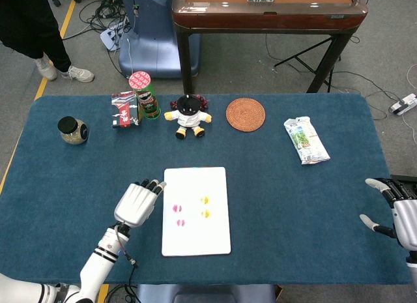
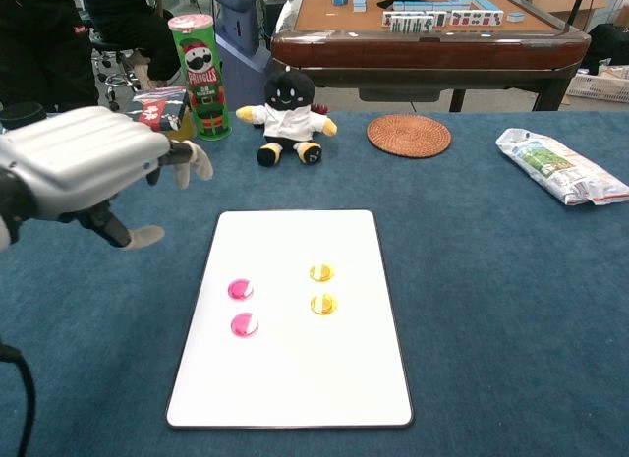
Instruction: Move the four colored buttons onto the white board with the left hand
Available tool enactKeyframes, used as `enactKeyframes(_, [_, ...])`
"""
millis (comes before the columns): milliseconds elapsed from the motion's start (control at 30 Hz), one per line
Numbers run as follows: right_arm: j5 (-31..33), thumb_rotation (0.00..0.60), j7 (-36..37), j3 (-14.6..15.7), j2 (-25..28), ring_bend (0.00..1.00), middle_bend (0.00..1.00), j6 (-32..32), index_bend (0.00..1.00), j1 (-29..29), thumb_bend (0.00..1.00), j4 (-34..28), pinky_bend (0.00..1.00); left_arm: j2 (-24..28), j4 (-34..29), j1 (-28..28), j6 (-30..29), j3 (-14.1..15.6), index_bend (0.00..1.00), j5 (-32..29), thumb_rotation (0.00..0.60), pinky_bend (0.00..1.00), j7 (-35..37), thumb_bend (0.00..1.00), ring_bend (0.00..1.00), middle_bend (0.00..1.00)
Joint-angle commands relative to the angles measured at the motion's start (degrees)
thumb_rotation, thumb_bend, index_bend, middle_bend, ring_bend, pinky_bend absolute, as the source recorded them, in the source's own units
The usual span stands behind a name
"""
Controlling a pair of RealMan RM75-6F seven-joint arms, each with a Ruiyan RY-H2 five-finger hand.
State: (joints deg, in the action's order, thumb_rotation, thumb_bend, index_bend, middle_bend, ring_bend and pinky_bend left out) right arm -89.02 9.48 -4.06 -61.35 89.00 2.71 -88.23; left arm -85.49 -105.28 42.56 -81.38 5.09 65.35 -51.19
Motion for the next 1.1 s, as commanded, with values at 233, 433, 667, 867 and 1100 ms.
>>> enactKeyframes(233, [-0.02, 0.600, -2.33, 0.20, -0.64, 0.20, 0.26, -1.17, 0.25, 0.67, 0.00, -0.57, 0.35, 5.32, 9.54, -9.10, -9.38, 4.94, 0.28, 17.40, 0.600, 0.43, 12.41, 0.32, 0.23, 0.23])
enactKeyframes(433, [0.16, 0.600, -3.05, 0.23, -0.85, 0.20, 0.26, -1.68, 0.25, 0.93, 0.00, -0.68, 0.35, 6.10, 15.78, -12.83, -12.66, 4.99, 0.29, 22.56, 0.600, 0.43, 18.74, 0.32, 0.23, 0.23])
enactKeyframes(667, [0.41, 0.600, -3.77, 0.23, -1.04, 0.20, 0.26, -2.03, 0.25, 1.12, 0.00, -0.84, 0.35, 6.33, 22.61, -16.05, -14.08, 4.71, 0.29, 27.07, 0.600, 0.43, 24.23, 0.32, 0.23, 0.23])
enactKeyframes(867, [0.28, 0.600, -4.54, 0.35, -1.25, 0.20, 0.26, -2.24, 0.25, 1.30, 0.00, -0.96, 0.35, 8.26, 22.62, -19.00, -13.27, 4.59, 0.29, 27.15, 0.600, 0.42, 25.81, 0.32, 0.23, 0.23])
enactKeyframes(1100, [0.21, 0.600, -5.46, 0.50, -1.49, 0.20, 0.26, -2.70, 0.25, 1.58, 0.00, -1.18, 0.35, 11.27, 18.84, -22.58, -12.09, 3.63, 0.28, 24.82, 0.600, 0.42, 26.16, 0.32, 0.24, 0.23])
